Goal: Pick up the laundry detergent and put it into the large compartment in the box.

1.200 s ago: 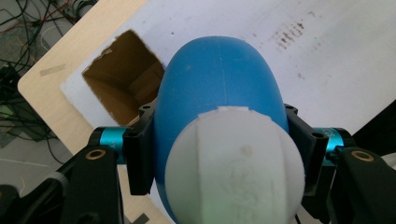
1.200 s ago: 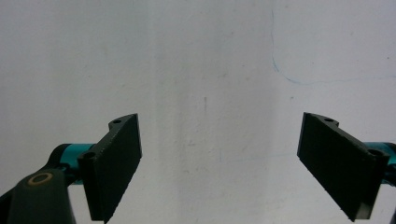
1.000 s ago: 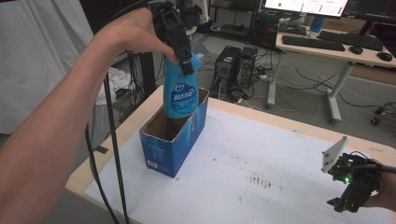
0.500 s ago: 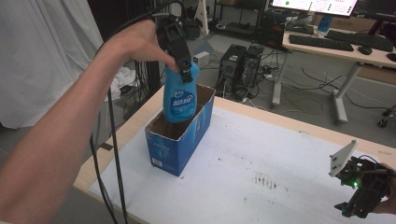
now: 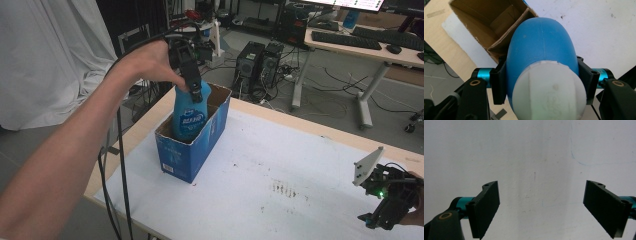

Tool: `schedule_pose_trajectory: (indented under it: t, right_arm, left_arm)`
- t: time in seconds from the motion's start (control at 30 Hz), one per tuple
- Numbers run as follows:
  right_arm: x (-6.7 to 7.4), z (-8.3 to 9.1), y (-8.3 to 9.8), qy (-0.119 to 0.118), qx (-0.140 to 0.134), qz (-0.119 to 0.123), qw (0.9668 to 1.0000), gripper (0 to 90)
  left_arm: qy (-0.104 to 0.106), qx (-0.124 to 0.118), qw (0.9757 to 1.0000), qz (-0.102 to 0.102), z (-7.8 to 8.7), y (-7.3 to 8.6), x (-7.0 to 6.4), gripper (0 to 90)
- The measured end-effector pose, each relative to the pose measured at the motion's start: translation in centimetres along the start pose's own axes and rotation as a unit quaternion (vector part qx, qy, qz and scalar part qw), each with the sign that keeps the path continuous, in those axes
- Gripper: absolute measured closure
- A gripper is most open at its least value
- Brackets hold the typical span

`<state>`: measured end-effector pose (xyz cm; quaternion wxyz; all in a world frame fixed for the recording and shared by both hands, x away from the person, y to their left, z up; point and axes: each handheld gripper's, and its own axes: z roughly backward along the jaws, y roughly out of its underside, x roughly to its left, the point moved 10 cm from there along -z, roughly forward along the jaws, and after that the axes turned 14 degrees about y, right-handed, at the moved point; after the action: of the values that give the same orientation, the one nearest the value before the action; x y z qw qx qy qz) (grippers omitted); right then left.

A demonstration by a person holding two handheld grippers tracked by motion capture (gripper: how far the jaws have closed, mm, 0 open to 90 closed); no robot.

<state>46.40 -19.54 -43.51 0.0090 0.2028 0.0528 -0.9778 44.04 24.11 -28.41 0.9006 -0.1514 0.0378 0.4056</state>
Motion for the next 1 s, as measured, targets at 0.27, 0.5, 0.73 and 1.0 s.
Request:
schedule_pose_trajectory:
  t: [0.27,0.5,0.73,1.0]
  right_arm:
    - [0.3,-0.3,0.1,-0.003,0.005,0.000,1.0000,12.9]
    - [0.3,-0.4,0.1,-0.004,0.006,0.002,1.0000,12.9]
    - [0.4,-0.4,0.1,-0.005,0.008,0.001,1.0000,12.9]
    - [0.5,-0.6,0.2,-0.007,0.008,0.001,0.9999,12.9]
  left_arm:
    - [0.010,0.011,0.9998,-0.011,-2.4,0.9,0.7,38.2]
    - [0.019,0.016,0.9996,-0.017,-4.0,1.3,1.1,38.3]
    - [0.021,0.029,0.9988,-0.034,-5.2,1.8,1.3,38.2]
    - [0.024,0.039,0.9978,-0.049,-6.8,2.4,1.5,38.2]
